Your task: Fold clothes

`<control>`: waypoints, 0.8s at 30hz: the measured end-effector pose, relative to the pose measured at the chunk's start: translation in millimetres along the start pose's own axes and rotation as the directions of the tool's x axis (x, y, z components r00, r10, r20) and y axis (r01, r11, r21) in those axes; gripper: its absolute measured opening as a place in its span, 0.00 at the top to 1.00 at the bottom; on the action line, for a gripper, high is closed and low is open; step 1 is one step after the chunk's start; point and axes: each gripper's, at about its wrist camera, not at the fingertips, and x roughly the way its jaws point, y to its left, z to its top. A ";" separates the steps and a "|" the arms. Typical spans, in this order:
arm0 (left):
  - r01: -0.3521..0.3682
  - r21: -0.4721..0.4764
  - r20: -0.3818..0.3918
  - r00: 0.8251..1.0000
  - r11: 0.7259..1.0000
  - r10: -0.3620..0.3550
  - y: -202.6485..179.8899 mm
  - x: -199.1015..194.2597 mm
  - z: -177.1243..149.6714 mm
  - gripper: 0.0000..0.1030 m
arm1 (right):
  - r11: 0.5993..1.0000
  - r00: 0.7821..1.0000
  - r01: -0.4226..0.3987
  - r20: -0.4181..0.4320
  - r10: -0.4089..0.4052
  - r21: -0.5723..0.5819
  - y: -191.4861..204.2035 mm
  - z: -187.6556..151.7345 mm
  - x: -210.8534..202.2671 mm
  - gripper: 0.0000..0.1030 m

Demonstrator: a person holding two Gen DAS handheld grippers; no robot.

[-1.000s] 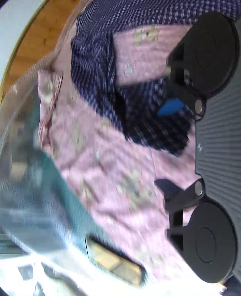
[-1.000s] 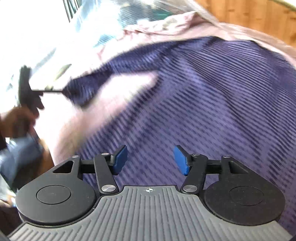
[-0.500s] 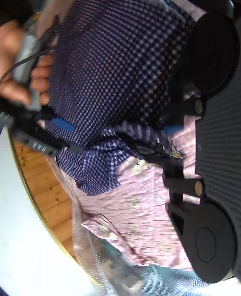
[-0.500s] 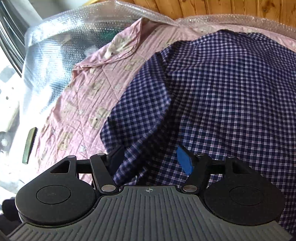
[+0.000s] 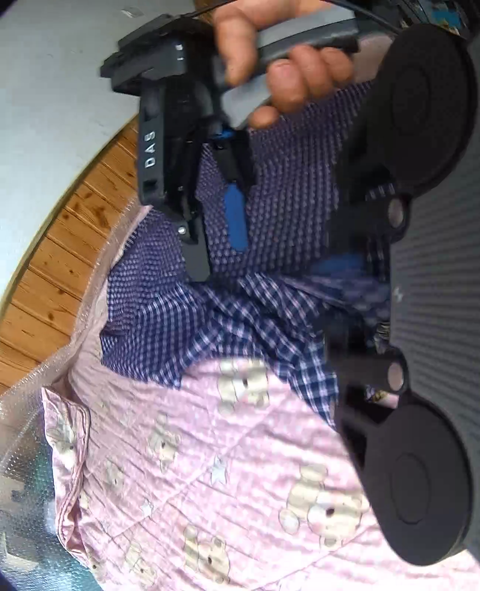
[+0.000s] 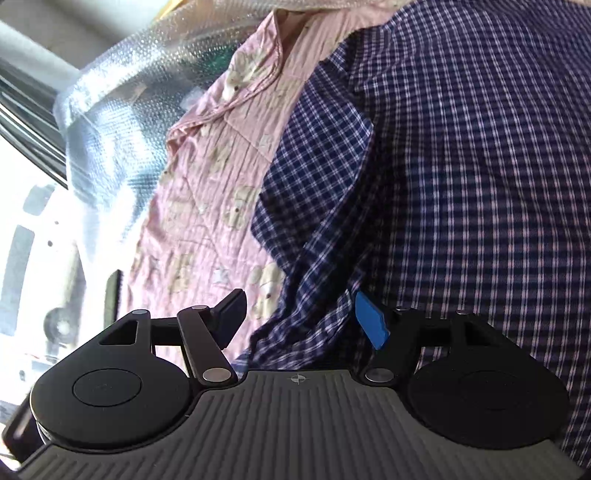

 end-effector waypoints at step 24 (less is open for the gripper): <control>-0.261 0.246 0.139 0.963 0.933 0.233 -61.3 3.2 -13.4 0.90 | 0.995 0.995 -0.094 -0.010 0.094 0.012 1.6 -16.1 -29.7 0.15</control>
